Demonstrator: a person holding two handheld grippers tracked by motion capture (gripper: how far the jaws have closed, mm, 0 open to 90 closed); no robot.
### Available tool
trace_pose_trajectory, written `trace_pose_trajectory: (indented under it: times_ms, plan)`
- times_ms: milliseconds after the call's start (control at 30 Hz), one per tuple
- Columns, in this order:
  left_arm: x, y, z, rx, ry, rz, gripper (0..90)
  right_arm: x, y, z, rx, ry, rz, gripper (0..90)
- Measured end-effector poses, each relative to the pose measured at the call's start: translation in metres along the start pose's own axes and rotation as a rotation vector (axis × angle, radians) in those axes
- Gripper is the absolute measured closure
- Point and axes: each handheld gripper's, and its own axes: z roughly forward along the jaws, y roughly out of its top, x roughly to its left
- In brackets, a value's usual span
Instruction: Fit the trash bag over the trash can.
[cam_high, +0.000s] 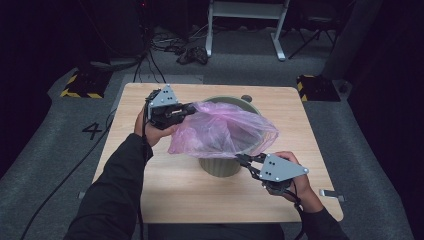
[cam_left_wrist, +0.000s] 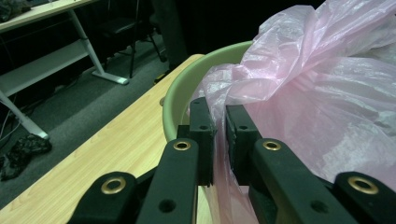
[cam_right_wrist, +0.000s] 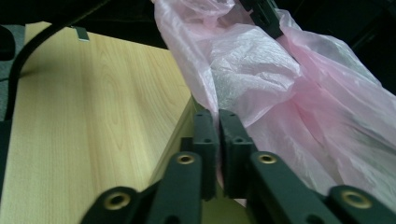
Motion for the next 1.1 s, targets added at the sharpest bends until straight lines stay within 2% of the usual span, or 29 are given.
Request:
trace_pose_trajectory:
  times_ms: [33,133,267,467,500,633,667,867,967,1100]
  plan:
    - [0.001,0.0,-0.001,-0.009,0.012,0.007,84.1,-0.001,0.0,-0.001,-0.001,-0.001,0.004,89.6]
    - [0.004,-0.003,-0.003,-0.035,0.027,-0.005,84.5,-0.003,-0.002,-0.008,-0.009,-0.013,0.024,90.0]
    - [0.011,-0.007,-0.004,-0.036,0.04,-0.027,84.5,-0.002,-0.008,-0.018,-0.005,0.006,0.031,90.0]
    - [0.018,-0.011,-0.002,-0.011,0.073,-0.028,84.5,-0.001,-0.022,-0.033,0.011,0.01,0.058,90.0]
    - [0.02,-0.012,0.0,-0.001,0.091,-0.025,84.5,-0.001,-0.025,-0.034,0.017,0.008,0.062,90.0]
    - [0.029,-0.016,0.006,0.021,0.115,-0.044,84.5,-0.005,-0.039,-0.041,0.047,0.005,0.091,90.0]
    - [0.032,-0.017,0.007,0.023,0.117,-0.056,84.5,-0.005,-0.042,-0.043,0.052,0.006,0.095,90.0]
    - [0.039,-0.025,0.014,0.04,0.127,-0.063,83.5,-0.017,-0.07,-0.046,0.113,-0.02,0.153,90.0]
    - [0.042,-0.029,0.017,0.047,0.122,-0.076,82.8,-0.022,-0.082,-0.047,0.117,-0.027,0.193,90.0]
    - [0.042,-0.032,0.022,0.048,0.117,-0.08,81.7,-0.025,-0.09,-0.046,0.131,-0.038,0.208,90.0]
